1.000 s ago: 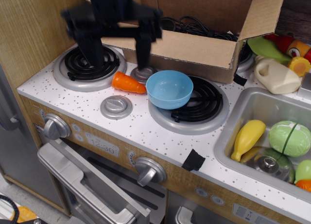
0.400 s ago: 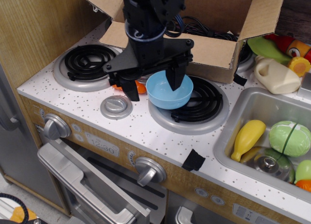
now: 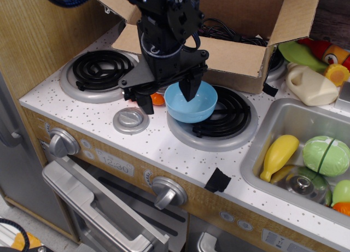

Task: Pick up bowl and put in small4fbox

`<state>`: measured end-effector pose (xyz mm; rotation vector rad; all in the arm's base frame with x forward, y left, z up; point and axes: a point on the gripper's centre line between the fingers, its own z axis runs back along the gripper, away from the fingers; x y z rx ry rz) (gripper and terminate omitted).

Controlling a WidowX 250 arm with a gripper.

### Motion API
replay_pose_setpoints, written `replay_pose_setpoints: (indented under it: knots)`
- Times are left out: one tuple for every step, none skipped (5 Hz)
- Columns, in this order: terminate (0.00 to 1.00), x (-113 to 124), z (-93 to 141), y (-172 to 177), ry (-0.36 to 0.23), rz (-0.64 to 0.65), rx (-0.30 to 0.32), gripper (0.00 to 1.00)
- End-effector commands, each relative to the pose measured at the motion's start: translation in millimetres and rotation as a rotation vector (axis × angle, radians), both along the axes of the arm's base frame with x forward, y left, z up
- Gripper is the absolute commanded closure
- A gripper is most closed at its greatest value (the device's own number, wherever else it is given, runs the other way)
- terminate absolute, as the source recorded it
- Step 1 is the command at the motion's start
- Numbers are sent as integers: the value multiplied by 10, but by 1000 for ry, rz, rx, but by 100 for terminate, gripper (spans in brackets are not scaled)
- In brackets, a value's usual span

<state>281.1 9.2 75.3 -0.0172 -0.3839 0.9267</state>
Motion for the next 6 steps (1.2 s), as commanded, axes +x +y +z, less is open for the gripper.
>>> replay_pose_setpoints:
  knots:
    - [0,230,-149,207,-43,60,-51,0]
    - [0,357,-251,212,-69,70,-74,0]
    - [0,506,-357,208,-82,67,-103,0]
    - [0,526,-424,197,-75,79,-109,100]
    - [0,502,-452,174,-59,87,-118,100]
    - [0,370,-381,133,-26,103,-109,100]
